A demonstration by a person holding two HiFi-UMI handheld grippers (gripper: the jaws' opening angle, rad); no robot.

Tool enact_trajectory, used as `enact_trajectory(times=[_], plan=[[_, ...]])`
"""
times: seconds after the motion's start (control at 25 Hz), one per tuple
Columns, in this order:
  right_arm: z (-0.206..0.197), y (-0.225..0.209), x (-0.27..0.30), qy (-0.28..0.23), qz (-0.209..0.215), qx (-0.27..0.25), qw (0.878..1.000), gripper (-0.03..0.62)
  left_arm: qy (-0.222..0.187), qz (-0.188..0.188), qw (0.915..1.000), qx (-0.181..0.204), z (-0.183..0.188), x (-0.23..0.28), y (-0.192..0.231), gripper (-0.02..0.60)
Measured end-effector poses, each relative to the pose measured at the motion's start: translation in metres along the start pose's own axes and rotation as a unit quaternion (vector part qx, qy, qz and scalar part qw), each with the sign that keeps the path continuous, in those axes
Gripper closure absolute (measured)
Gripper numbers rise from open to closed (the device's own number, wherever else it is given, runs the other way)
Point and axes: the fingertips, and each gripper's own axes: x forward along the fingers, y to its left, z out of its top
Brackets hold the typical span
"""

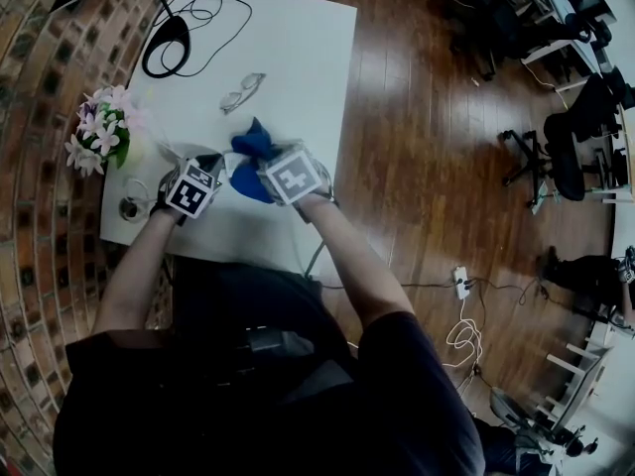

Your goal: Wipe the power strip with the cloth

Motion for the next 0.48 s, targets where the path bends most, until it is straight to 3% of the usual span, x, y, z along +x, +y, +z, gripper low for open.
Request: enact_trajectory(times=[0.48], plan=[[-0.008,-0.007,-0.006,-0.017,0.01,0.043,0.999,0.536,-0.001,-0.002,1.0,-0.006,0.0,0.0,0.0,0.572]])
